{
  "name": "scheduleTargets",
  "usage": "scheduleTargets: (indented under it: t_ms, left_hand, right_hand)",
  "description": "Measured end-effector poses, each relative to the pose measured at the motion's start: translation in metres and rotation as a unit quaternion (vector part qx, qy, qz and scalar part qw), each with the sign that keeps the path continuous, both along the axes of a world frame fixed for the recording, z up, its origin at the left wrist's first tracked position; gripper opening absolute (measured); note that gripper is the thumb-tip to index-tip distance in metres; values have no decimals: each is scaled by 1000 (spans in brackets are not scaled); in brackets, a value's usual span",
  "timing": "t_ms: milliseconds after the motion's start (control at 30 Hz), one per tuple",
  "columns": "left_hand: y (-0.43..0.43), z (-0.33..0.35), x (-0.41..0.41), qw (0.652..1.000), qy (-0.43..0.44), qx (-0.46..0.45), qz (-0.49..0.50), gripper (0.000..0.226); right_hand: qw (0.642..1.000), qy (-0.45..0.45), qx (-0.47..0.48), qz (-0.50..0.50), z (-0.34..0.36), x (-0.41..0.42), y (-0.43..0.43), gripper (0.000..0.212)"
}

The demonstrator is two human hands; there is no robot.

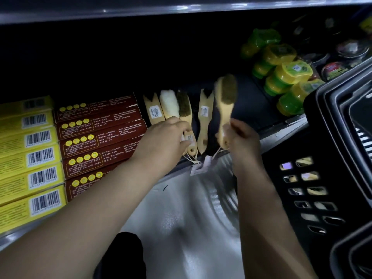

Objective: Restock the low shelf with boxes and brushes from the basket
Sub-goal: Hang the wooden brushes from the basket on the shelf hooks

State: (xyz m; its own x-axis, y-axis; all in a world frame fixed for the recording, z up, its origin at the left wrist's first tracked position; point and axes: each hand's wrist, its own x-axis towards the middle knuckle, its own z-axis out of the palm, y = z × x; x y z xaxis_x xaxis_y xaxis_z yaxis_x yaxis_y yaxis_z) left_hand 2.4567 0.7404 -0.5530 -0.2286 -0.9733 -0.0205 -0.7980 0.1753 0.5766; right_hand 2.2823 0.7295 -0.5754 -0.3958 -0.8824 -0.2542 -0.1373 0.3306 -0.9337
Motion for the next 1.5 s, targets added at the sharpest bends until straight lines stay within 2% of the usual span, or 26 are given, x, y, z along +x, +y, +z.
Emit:
scheduleTargets:
  t_ms: [67, 133, 167, 233, 400, 567, 700, 833, 933, 1067, 1200, 1267, 1367, 1500]
  left_hand:
    - [-1, -6, 3, 995, -88, 3, -48, 37]
    - [1, -14, 4, 987, -137, 12, -77, 36]
    - [4, -18, 4, 985, -153, 7, -85, 35]
    - [8, -23, 5, 982, -170, -9, -85, 34]
    - [9, -28, 6, 979, -183, -23, -84, 32]
    - [10, -28, 5, 979, -178, -35, -89, 33]
    - [12, -21, 5, 986, -134, -27, -93, 30]
    - [19, 14, 7, 995, -70, 17, -75, 35]
    - [26, 54, 18, 997, -45, 13, -57, 26]
    - [35, 112, 28, 1000, -15, -8, -23, 24]
    - [50, 159, 3, 998, 23, -25, -54, 16]
    - [56, 173, -17, 997, 33, -34, -66, 16]
    - [56, 188, -46, 995, 25, -43, -87, 19]
    - [49, 194, -91, 980, -40, -39, -189, 31]
  right_hand:
    - [999, 15, 21, -31, -10, -7, -9, 27]
    - [997, 61, 42, -23, -20, -8, -16, 20]
    - [995, 89, 51, -13, -23, -7, -18, 25]
    - [989, 135, 54, 18, -26, -5, -21, 33]
    - [967, 227, 76, 90, -29, -4, -25, 35]
    - [948, 290, 72, 111, -30, -4, -23, 34]
    - [946, 310, 41, 84, -22, 7, -12, 33]
    - [972, 225, -11, 63, 9, 35, 14, 31]
    - [989, 136, -38, 53, 49, 61, 29, 28]
    - [989, 105, -89, 49, 116, 71, 37, 24]
    - [987, 78, -92, 101, 169, 47, 56, 20]
    - [980, 111, -120, 113, 185, 22, 73, 21]
    - [959, 215, -139, 122, 198, -34, 93, 22]
    - [930, 318, -19, 185, 187, -112, 113, 15]
